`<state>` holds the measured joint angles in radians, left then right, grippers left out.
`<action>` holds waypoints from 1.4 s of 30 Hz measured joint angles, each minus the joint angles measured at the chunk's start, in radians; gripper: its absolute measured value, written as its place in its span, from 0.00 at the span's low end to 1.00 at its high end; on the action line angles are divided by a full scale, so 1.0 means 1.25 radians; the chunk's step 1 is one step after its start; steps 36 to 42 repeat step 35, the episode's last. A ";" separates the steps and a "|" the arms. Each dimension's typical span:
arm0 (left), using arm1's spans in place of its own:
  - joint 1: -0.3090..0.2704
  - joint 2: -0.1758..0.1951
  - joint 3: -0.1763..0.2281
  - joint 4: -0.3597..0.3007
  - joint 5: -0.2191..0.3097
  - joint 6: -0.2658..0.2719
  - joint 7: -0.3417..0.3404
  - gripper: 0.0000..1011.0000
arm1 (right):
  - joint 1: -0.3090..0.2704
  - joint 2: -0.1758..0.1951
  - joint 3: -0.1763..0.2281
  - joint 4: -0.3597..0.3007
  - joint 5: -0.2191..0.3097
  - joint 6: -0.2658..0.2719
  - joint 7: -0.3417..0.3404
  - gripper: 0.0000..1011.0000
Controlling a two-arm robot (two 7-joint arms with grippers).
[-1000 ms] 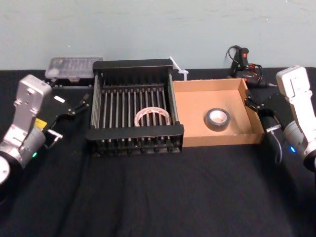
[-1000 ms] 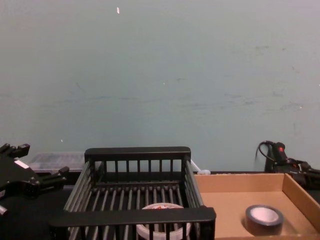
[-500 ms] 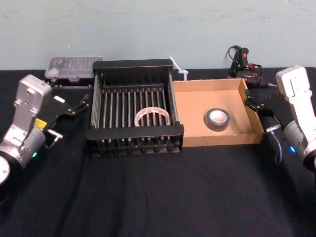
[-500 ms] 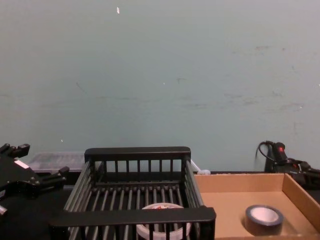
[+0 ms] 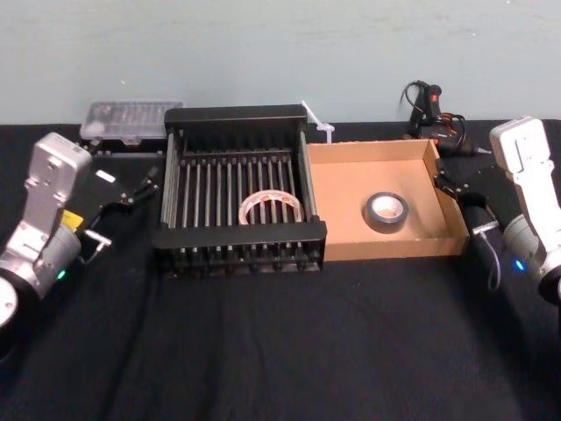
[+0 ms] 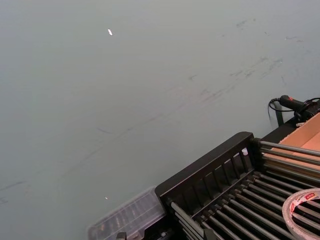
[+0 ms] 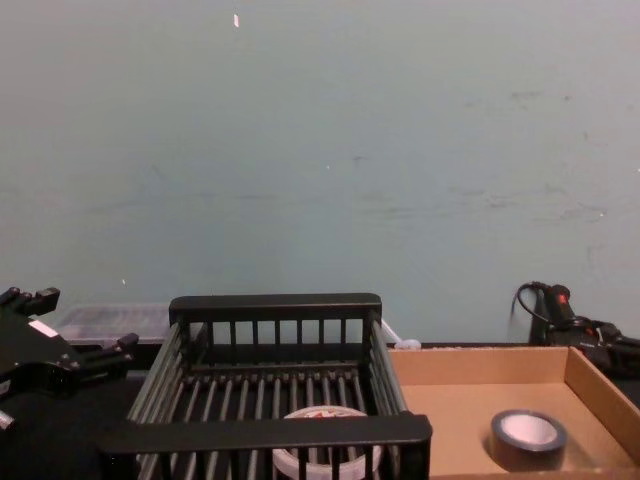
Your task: Pick up the white tape and place it into the black box , Pick up the silver tape and place it into the brown box.
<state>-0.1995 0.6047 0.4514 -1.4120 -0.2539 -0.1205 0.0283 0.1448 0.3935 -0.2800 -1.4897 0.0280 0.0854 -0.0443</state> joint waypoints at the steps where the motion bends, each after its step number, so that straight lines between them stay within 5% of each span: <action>1: 0.000 0.000 0.000 0.000 0.000 0.000 0.000 0.99 | 0.000 0.000 0.000 0.000 0.000 0.000 0.000 0.99; 42: 0.000 0.000 0.000 0.000 0.000 0.000 0.000 0.99 | 0.000 0.000 0.000 0.000 0.000 0.000 0.000 0.99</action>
